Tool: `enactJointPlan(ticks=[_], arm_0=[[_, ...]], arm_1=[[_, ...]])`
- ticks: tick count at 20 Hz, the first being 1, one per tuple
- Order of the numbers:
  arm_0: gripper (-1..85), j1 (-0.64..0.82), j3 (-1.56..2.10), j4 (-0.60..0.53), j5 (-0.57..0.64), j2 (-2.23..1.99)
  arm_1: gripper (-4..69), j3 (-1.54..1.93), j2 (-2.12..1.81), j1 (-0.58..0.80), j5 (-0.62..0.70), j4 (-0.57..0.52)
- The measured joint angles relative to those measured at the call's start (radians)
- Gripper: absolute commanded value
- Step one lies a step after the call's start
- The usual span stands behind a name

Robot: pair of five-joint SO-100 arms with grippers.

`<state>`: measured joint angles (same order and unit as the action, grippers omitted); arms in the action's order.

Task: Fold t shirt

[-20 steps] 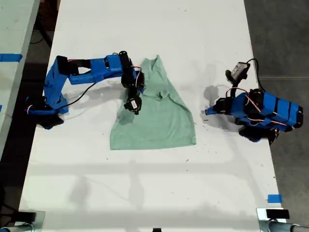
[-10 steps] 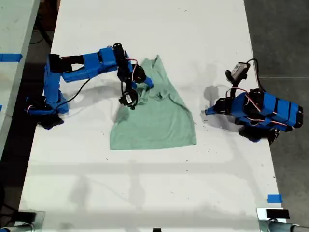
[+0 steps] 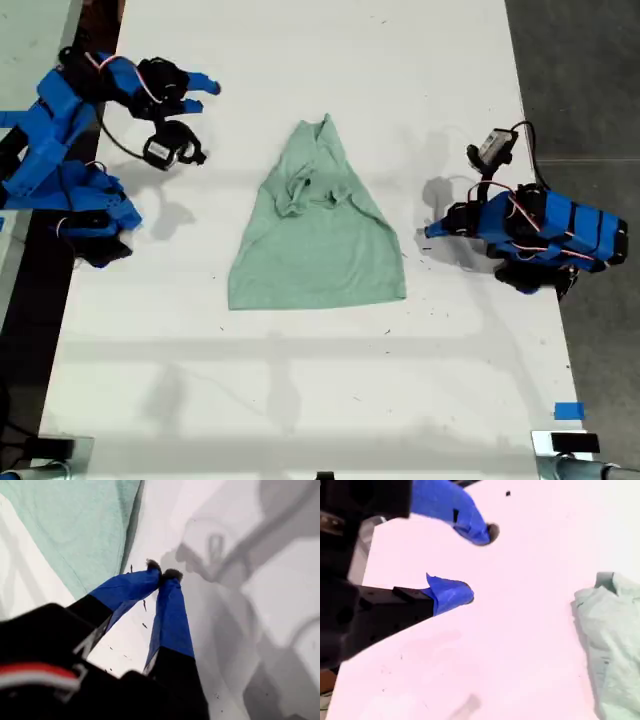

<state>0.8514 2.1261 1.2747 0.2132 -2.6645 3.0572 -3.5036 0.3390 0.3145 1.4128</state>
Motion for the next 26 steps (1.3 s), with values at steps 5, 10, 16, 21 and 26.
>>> enactJointPlan(ticks=[5, 10, 16, 21, 26], arm_0=[[-0.2, -0.279, 0.551, -0.216, -0.245, -0.431], [-0.2, -0.278, 0.897, -0.218, -0.293, -0.865], [0.7, -0.204, 1.035, -0.195, -0.311, -0.916], [-0.2, -0.129, 1.062, -0.173, -0.281, -0.916], [-0.2, -0.127, 1.063, -0.173, -0.224, -0.916]], arm_1=[[2.5, 0.0, 0.0, 0.0, 0.0, 0.0], [2.8, 0.0, 0.002, 0.0, 0.0, 0.0], [2.5, 0.0, 0.002, 0.0, 0.0, 0.0], [2.6, 0.0, 0.002, 0.0, 0.0, 0.0], [2.4, 0.0, 0.002, 0.0, 0.0, 0.0]])
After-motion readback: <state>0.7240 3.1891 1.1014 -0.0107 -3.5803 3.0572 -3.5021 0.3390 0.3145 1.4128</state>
